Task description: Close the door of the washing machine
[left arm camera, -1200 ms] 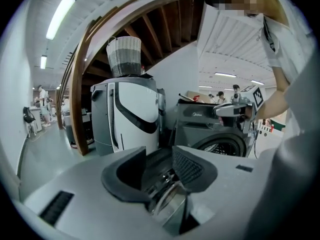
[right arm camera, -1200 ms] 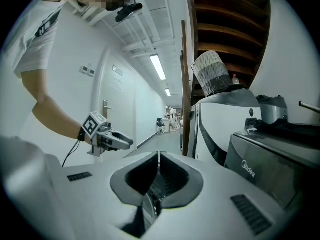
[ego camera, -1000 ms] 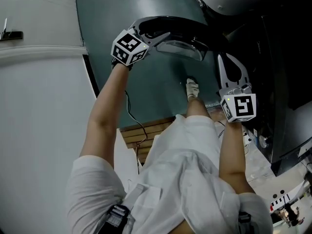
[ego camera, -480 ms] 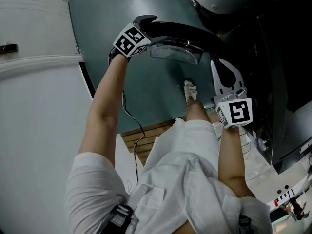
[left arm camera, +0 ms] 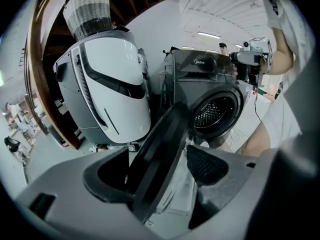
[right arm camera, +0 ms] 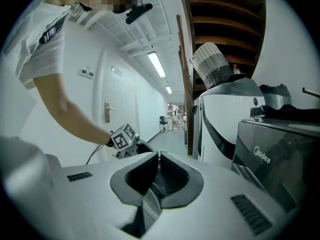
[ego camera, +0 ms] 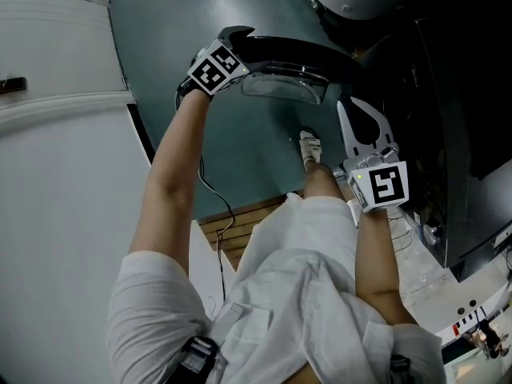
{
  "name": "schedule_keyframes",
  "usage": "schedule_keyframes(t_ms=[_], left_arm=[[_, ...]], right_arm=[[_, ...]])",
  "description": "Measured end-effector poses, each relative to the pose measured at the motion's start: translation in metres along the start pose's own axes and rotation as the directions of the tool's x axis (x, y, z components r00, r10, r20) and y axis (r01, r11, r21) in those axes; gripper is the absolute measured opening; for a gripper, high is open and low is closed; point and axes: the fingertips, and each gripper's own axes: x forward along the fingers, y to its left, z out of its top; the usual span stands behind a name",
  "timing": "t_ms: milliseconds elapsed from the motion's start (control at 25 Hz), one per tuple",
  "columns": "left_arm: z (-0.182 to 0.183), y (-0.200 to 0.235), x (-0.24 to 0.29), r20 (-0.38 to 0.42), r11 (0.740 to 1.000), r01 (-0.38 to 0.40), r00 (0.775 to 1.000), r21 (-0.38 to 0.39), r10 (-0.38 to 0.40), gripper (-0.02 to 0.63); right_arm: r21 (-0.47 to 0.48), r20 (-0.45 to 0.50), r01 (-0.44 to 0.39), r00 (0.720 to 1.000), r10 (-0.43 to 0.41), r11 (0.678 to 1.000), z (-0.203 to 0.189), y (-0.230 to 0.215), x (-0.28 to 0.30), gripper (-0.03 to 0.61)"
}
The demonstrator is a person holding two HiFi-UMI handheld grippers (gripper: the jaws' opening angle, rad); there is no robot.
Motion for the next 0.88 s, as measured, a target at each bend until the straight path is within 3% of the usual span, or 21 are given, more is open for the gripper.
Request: schedule_keyframes(t_ms=[440, 880], left_arm=[[-0.015, -0.041, -0.017, -0.033, 1.000, -0.016, 0.999, -0.019, 0.015, 0.354], [-0.025, -0.109, -0.031, -0.016, 0.994, -0.041, 0.999, -0.103, 0.040, 0.354]], right_arm=[[0.005, 0.022, 0.027, 0.999, -0.027, 1.000, 0.005, 0.013, -0.030, 0.031], [0.012, 0.027, 0.083, 0.996, -0.084, 0.996, -0.002, 0.047, -0.101, 0.031]])
